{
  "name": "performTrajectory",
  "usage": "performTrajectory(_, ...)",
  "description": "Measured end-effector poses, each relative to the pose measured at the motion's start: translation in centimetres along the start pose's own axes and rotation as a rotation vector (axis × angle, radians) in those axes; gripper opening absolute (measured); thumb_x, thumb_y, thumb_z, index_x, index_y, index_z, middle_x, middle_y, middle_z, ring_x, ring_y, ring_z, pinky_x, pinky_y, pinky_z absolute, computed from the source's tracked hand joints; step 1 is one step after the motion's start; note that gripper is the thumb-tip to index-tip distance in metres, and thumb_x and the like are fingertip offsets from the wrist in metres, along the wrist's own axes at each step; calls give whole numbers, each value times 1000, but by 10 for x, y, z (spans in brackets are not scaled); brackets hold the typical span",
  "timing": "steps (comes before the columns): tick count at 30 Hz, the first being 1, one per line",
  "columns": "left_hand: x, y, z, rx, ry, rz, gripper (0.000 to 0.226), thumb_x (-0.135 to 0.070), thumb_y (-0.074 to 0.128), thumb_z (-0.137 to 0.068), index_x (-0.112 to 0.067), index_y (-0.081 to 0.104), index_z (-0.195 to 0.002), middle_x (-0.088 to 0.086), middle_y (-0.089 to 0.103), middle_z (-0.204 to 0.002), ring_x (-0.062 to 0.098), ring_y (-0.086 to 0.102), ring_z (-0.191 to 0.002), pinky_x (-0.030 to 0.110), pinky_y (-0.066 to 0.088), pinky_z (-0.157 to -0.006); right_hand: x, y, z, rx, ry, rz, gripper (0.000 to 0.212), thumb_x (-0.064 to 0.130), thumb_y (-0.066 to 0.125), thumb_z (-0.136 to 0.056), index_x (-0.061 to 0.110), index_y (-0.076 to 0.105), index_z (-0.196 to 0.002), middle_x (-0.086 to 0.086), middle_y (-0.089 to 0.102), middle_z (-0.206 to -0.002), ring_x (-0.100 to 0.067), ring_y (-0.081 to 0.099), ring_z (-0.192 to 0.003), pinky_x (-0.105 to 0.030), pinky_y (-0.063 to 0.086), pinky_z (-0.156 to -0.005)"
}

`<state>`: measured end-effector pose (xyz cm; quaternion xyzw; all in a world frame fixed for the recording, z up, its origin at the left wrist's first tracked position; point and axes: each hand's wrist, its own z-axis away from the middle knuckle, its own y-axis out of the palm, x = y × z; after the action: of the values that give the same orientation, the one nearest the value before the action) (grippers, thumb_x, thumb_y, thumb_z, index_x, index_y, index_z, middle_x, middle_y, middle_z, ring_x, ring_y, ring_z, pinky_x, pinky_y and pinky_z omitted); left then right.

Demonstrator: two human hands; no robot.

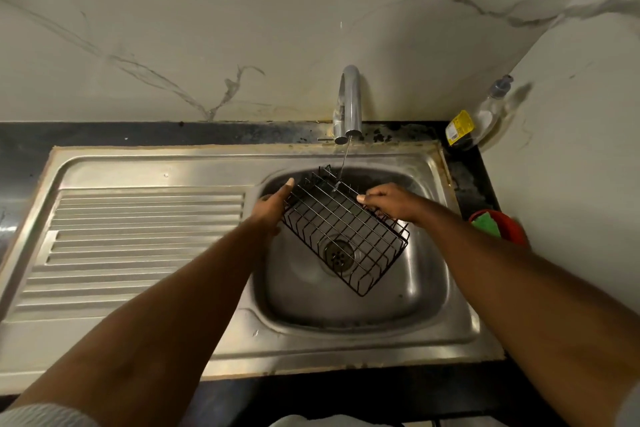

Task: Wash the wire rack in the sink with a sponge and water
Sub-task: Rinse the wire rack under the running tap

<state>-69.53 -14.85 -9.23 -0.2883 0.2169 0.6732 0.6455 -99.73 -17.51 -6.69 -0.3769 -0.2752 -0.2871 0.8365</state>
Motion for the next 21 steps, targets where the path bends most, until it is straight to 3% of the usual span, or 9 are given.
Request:
performTrajectory(3, -13, -1, 0, 114, 38, -54, 124, -90, 78, -51, -18, 52, -148, 11, 61, -143, 32, 59, -126, 46, 47, -100, 6, -10, 1, 20, 6, -39, 39, 54, 66, -94, 20, 73, -111, -7, 71, -114, -28, 66, -109, -49, 54, -100)
performTrajectory(6, -30, 0, 9, 238, 58, -61, 112, -84, 85, -45, -20, 61, -134, 10, 69, -130, 30, 69, -115, 49, 55, -100, 16, -20, 1, 21, -5, -29, 42, 63, 67, -89, 27, 74, -111, -1, 71, -117, -26, 68, -106, -50, 57, -97)
performTrajectory(8, -39, 0, 14, 283, 81, -111, 97, -78, 84, -58, -21, 61, -133, 12, 71, -125, 30, 73, -108, 44, 61, -88, 17, -25, -2, 21, -29, 14, 42, 68, 64, -88, 29, 75, -102, 1, 73, -114, -24, 69, -104, -52, 56, -97)
performTrajectory(11, -48, 1, 19, 296, 152, -148, 64, -64, 73, -86, -22, 60, -133, 14, 71, -121, 25, 75, -94, 33, 62, -67, 19, -29, -6, 24, -54, 3, 37, 60, 63, -93, 25, 75, -98, -1, 75, -111, -25, 69, -104, -52, 56, -97)
performTrajectory(14, -50, 3, 27, 236, 204, -181, 49, -58, 64, -96, -22, 60, -129, 12, 70, -116, 24, 72, -92, 31, 62, -64, 22, -29, -8, -32, -91, 16, 33, 56, 65, -94, 24, 75, -95, 0, 76, -105, -22, 71, -101, -47, 54, -99)
performTrajectory(18, -36, 5, 29, 160, 186, -199, 62, -68, 66, -89, -23, 59, -131, 9, 69, -117, 26, 74, -93, 38, 62, -72, 18, -25, -11, -136, -130, 45, 37, 60, 65, -93, 24, 72, -87, 4, 71, -83, -15, 68, -83, -38, 53, -87)
performTrajectory(21, -34, 1, 31, 167, 207, -203, 75, -78, 69, -80, -22, 65, -129, 8, 69, -113, 22, 72, -87, 38, 59, -71, 23, -23, -9, -147, -163, 70, 41, 63, 63, -93, 23, 68, -83, 2, 65, -78, -15, 62, -76, -36, 51, -79)
